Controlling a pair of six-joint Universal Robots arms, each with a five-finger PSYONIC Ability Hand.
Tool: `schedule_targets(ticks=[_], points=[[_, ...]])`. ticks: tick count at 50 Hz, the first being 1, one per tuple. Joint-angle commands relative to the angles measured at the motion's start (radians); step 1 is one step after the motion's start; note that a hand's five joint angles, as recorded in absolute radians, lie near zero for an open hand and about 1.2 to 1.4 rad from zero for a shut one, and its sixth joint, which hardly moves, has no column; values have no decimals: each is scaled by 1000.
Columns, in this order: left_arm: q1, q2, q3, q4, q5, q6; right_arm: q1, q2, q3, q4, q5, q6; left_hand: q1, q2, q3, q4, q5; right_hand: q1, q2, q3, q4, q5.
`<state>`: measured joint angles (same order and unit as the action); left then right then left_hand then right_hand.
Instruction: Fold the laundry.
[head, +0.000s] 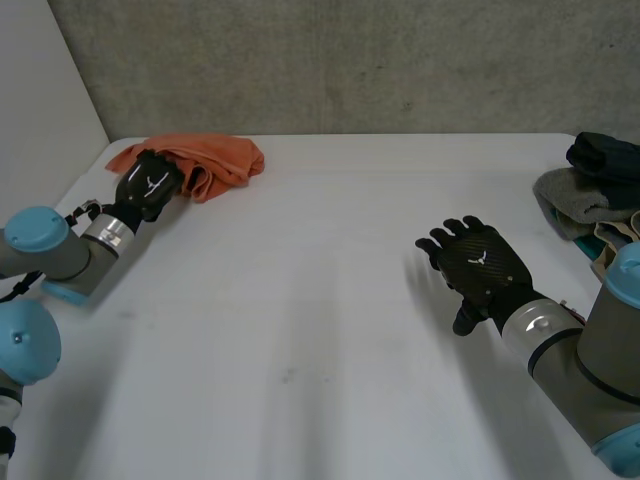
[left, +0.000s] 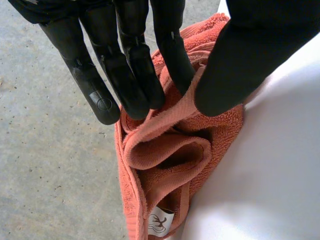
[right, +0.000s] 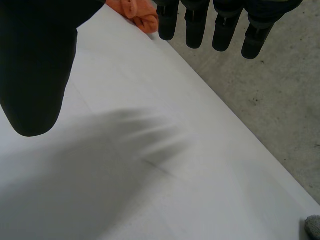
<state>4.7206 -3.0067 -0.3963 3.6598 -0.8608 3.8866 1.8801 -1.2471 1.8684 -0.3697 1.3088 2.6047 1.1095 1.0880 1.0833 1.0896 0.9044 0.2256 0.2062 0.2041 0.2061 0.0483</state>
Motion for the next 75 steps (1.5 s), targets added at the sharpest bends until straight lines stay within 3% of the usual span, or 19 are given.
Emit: schedule_targets(ticks=[1, 7, 25, 37, 44, 56, 61, 67, 70, 72, 73, 74, 75], points=[[1, 15, -10, 6, -21, -7, 2, 0, 2, 3, 3, 0, 287, 308, 313, 307, 317, -51, -32, -30, -32, -48], [-2, 107, -78, 25, -52, -35, -1, 2, 0, 3, 6, -2, 287, 308, 313, 307, 317, -51, -32, -30, -32, -48], [-28, 463, -426, 109, -165, -260, -1, -5, 8, 5, 6, -18, 287, 308, 313, 307, 317, -51, -32, -30, -32, -48], [-40, 731, -663, 128, -191, -512, 2, -20, 18, 9, 6, -26, 287, 308, 313, 307, 317, -51, -32, -30, -32, -48], [-63, 906, -845, 151, -188, -576, -22, -31, 21, 9, -3, -26, 287, 308, 313, 307, 317, -51, -32, -30, -32, -48], [-230, 1252, -1039, 125, -195, -759, -30, -48, 26, 11, -11, -26, 287, 308, 313, 307, 317, -51, -32, -30, -32, -48], [-379, 1342, -1104, 77, -199, -803, -32, -55, 28, 12, -13, -22, 287, 308, 313, 307, 317, -51, -32, -30, -32, -48], [-585, 1303, -1102, -55, -210, -806, -30, -58, 29, 17, -13, -20, 287, 308, 313, 307, 317, -51, -32, -30, -32, -48], [-713, 1189, -1075, -157, -240, -803, -29, -58, 29, 18, -10, -20, 287, 308, 313, 307, 317, -51, -32, -30, -32, -48], [-746, 1138, -1061, -190, -254, -809, -29, -58, 29, 17, -8, -20, 287, 308, 313, 307, 317, -51, -32, -30, -32, -48], [-754, 1117, -1056, -208, -260, -809, -29, -58, 29, 17, -7, -20, 78, 99, 104, 98, 108, -51, -32, -30, -32, -48], [-758, 1080, -1047, -236, -274, -805, -29, -58, 29, 17, -6, -20, -427, -406, -401, -407, -396, -51, -32, -30, -32, -48], [-758, 1066, -1044, -251, -285, -806, -30, -58, 28, 18, -5, -20, -641, -620, -615, -621, -611, -51, -32, -30, -32, -48]])
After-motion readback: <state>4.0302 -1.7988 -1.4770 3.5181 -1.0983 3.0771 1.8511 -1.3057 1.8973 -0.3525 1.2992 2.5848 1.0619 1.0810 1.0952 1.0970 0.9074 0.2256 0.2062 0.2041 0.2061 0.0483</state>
